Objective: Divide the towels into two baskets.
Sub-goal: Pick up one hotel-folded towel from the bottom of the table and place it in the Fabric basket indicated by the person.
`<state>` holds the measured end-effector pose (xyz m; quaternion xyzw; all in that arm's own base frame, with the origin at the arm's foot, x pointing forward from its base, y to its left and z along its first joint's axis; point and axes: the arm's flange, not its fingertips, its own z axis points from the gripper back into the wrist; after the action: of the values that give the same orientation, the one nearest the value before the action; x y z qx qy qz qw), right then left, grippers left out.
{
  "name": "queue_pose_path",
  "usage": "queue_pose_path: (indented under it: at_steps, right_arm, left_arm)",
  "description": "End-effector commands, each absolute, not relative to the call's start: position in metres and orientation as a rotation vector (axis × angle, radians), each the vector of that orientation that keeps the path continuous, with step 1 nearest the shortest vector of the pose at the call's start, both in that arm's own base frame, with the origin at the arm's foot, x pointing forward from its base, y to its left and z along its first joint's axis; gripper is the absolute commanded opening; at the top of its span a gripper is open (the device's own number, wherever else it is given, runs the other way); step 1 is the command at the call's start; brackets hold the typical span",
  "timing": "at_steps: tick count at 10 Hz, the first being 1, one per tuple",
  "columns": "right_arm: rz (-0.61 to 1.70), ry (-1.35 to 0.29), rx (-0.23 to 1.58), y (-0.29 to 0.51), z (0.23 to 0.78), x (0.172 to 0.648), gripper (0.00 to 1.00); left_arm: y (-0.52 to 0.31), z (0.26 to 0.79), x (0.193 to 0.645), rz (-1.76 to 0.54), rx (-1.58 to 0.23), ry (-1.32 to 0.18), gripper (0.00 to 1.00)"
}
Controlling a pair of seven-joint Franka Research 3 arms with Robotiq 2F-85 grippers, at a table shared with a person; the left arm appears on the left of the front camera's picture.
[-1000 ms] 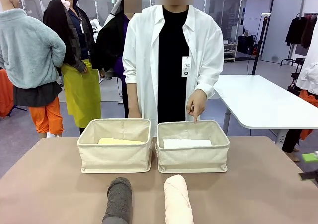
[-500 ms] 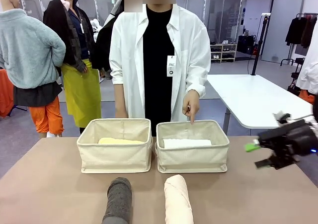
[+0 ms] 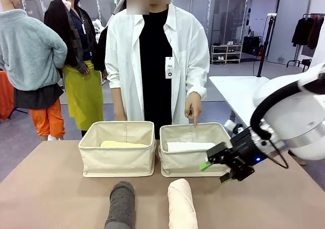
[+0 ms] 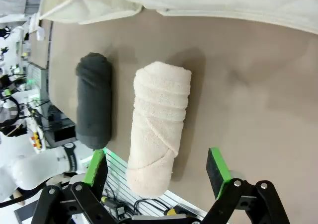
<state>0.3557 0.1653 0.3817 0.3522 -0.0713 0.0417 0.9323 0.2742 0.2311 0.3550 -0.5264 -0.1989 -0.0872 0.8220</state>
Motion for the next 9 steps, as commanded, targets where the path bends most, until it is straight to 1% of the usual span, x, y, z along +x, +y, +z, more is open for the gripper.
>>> queue_pose_path:
  at_steps: [1,2,5,9]
  right_arm:
    - [0.054,-0.121,0.618,0.19,0.368,0.348,1.0]
    - [0.035,-0.116,0.579,0.201,0.36,0.347,1.0]
    - [-0.022,-0.119,0.535,0.23,0.342,0.345,1.0]
    - [-0.02,-0.128,0.487,0.258,0.332,0.349,1.0]
  left_arm:
    - [0.23,0.358,0.269,-0.193,-1.122,-0.425,1.0]
    - [0.23,0.358,0.269,-0.193,-1.122,-0.425,1.0]
    - [0.23,0.358,0.269,-0.193,-1.122,-0.425,1.0]
    - [0.23,0.358,0.269,-0.193,-1.122,-0.425,1.0]
